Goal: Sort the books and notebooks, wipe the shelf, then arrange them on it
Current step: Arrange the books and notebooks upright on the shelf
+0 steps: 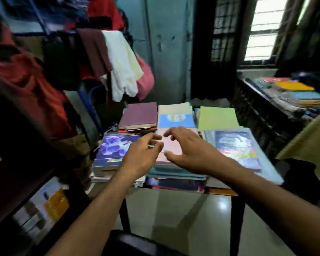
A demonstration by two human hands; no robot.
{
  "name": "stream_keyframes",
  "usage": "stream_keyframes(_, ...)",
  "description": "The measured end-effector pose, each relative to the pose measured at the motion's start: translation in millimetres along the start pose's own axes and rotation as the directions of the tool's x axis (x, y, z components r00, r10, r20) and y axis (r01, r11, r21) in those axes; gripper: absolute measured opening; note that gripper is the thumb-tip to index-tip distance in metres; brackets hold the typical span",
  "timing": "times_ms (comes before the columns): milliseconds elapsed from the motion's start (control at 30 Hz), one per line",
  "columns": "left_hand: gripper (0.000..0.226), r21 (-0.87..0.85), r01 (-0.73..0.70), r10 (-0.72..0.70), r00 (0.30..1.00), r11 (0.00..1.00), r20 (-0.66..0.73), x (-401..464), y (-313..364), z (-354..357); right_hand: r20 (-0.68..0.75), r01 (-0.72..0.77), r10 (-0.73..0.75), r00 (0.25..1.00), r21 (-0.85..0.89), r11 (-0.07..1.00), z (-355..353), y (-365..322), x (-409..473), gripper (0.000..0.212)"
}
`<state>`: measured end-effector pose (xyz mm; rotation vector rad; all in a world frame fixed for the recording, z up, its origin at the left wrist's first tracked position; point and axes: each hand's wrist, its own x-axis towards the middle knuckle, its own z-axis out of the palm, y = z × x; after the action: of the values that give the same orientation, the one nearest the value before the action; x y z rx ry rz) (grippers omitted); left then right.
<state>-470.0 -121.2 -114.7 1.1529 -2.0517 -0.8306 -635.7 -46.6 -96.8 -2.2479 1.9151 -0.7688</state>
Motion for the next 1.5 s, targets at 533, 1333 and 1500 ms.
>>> stream_keyframes(533,0.074,0.445,-0.307,0.038,0.855,0.841,0.517,-15,67,113,0.107,-0.542,0.599,0.794,-0.320,0.777,-3,131,-90,0.095)
stream_keyframes(1333,0.060,-0.411,-0.335,0.118,0.875,0.848,-0.469,-51,54,-2,-0.156,0.141,-0.075,0.985,0.466,0.873,-28,-39,-9,0.077)
stream_keyframes(1500,0.067,-0.187,-0.225,0.078,0.813,0.956,-0.577,-87,-20,-80,0.042,0.126,-0.312,0.949,0.858,0.498,52,-119,44,0.071)
